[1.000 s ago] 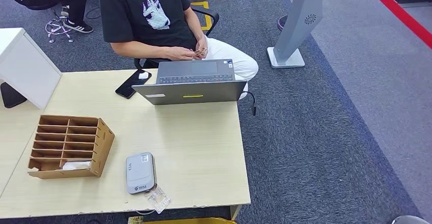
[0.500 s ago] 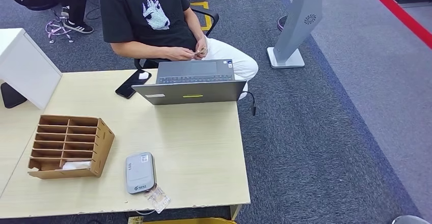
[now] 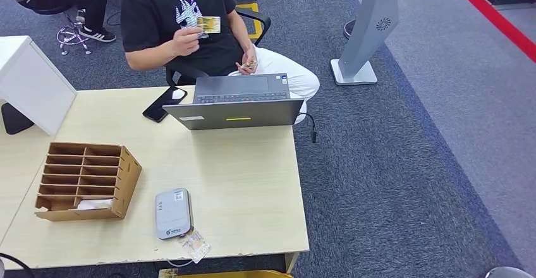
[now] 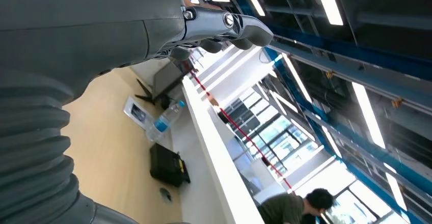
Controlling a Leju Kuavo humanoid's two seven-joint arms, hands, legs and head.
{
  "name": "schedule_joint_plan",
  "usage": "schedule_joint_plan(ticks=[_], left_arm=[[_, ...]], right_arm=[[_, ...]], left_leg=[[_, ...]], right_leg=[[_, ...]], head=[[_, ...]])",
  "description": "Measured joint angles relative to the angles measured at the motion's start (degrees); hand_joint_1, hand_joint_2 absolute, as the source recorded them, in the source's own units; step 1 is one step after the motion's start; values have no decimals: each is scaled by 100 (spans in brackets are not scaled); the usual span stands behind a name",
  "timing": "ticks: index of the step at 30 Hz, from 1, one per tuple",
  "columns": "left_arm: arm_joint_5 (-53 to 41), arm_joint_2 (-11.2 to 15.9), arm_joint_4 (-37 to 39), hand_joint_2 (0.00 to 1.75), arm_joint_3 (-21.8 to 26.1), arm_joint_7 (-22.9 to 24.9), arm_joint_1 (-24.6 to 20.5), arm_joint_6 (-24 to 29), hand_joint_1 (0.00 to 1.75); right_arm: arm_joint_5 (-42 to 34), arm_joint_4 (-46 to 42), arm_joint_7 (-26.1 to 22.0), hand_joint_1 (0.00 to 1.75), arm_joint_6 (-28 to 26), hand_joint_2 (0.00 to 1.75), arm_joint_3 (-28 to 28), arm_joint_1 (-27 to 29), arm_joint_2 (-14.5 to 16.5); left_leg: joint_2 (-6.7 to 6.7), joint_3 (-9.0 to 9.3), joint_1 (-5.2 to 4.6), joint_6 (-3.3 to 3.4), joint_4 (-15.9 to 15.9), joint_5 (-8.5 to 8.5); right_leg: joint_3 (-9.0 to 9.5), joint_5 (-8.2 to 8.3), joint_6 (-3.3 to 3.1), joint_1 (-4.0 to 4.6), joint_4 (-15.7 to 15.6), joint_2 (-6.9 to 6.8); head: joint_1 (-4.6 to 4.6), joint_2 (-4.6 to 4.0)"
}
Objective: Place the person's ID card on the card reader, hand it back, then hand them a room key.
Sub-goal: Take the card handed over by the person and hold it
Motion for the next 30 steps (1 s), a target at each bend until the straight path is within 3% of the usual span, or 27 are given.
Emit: schedule_joint_plan(ticks=[4,10,15,30], left_arm=[[-76,190,434,175,-493,253,-439,-168,0],[-222,199,829,175,-1178,294,-685,-273,0],[520,150,901,175,-1618,297,-824,-827,0],[1432,30,901,175,-1987,433,-973,-1465,0]], right_arm=[[21,121,-89,0,67,175,-141,22,69],[77,180,-138,0,70,175,-389,112,109],[271,184,-63,0,62,175,-574,204,128],[454,160,31,0,57,175,-841,353,141]], left_leg=[[7,1,1,3,1,3],[7,-1,0,5,3,2],[7,-4,0,6,4,1],[12,-5,1,6,3,1]], right_leg=[[0,7,-2,1,0,10],[-1,8,0,1,-5,13],[-3,7,1,1,-7,14],[-7,8,1,3,-7,19]], head=[[1,1],[3,1],[1,1],[2,1]])
